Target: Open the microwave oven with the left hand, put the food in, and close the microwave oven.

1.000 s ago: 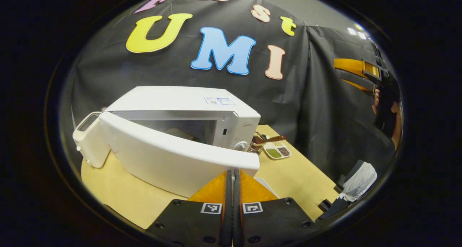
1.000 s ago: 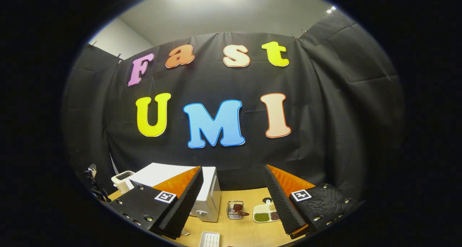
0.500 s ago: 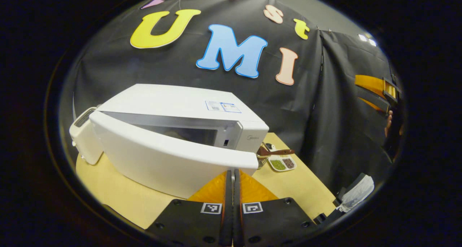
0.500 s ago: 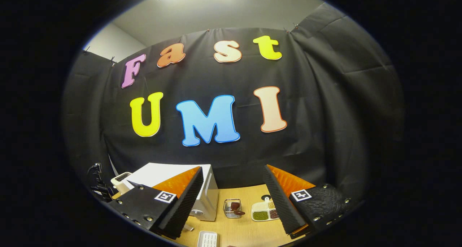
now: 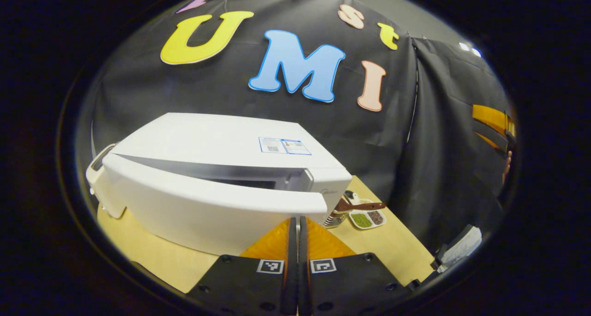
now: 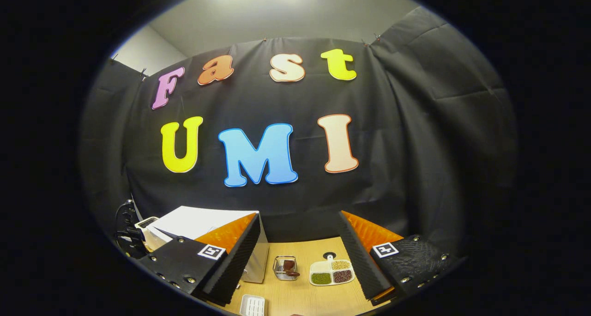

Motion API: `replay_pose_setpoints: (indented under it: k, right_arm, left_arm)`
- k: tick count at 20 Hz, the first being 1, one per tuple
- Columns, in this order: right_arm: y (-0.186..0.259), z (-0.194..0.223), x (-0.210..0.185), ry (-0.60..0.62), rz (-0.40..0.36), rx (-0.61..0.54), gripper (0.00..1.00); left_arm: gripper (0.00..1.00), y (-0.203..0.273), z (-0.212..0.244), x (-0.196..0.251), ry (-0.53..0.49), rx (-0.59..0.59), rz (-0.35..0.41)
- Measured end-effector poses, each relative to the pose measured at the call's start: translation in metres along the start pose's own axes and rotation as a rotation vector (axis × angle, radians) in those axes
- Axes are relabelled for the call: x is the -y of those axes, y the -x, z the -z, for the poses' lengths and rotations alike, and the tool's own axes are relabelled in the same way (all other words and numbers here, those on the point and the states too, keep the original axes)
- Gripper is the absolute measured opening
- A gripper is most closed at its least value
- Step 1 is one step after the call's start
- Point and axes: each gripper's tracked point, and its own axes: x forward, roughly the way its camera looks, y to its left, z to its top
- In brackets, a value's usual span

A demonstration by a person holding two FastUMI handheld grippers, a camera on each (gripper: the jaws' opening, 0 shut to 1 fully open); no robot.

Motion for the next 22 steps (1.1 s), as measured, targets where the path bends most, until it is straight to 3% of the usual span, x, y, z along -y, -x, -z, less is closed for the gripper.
replay_pose_setpoints:
  k: [15,22]
  right_arm:
    - [-0.014,0.003,0.025,-0.014,0.055,0.004,1.0]
    - [-0.023,0.009,0.023,-0.027,0.036,-0.009,1.0]
  left_arm:
    - [0.06,-0.035,-0.018,-0.007,0.04,0.013,-0.015]
    - [0.06,-0.035,-0.021,-0.007,0.028,0.018,-0.013]
